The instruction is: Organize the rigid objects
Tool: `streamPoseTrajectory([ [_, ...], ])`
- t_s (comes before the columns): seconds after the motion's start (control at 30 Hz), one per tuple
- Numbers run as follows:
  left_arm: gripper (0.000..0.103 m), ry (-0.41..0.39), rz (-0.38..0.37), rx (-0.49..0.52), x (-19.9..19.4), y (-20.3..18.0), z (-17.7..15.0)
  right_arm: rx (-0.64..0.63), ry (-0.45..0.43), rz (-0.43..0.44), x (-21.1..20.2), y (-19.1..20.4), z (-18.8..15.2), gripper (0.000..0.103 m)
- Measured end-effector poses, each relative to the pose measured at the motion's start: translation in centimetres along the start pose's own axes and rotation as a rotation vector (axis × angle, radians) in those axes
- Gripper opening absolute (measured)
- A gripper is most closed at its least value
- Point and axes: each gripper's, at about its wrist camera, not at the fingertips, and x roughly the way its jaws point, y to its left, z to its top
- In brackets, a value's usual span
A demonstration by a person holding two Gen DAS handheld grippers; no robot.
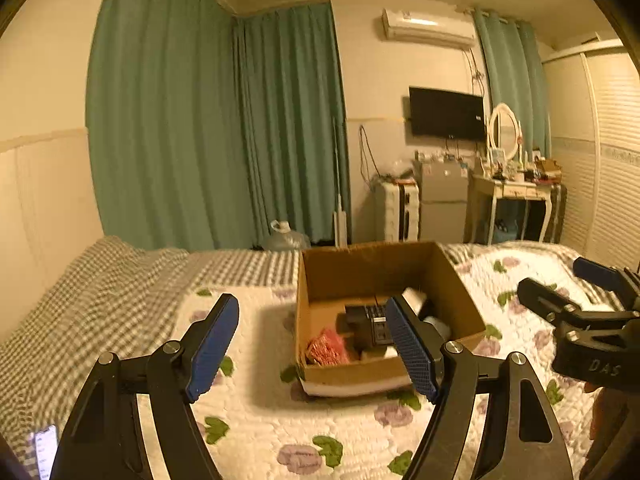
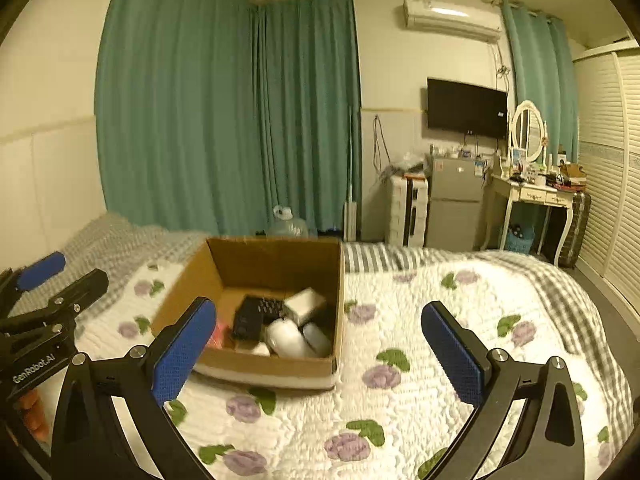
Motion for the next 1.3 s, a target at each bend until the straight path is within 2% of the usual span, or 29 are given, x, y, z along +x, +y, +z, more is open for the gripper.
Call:
streamPoseTrajectory([
  [0.23,0.079,0.034,-0.003,-0.015,0.7,0.4,-1.1,0.004,0.033,-0.008,1.0,0.1,-1.2,0.103],
  [0.6,0.079,0.019,-0.006,-0.027,-0.1,0.5,-0.8,-0.001,0.026,-0.013,0.5,0.4,-0.6,0.103],
  [1.3,0.079,0.054,-0.029,-0.021,0.3,0.1,-1.4,0.016,0.032,-0.018,0.5,0.2,-0.5,0.103],
])
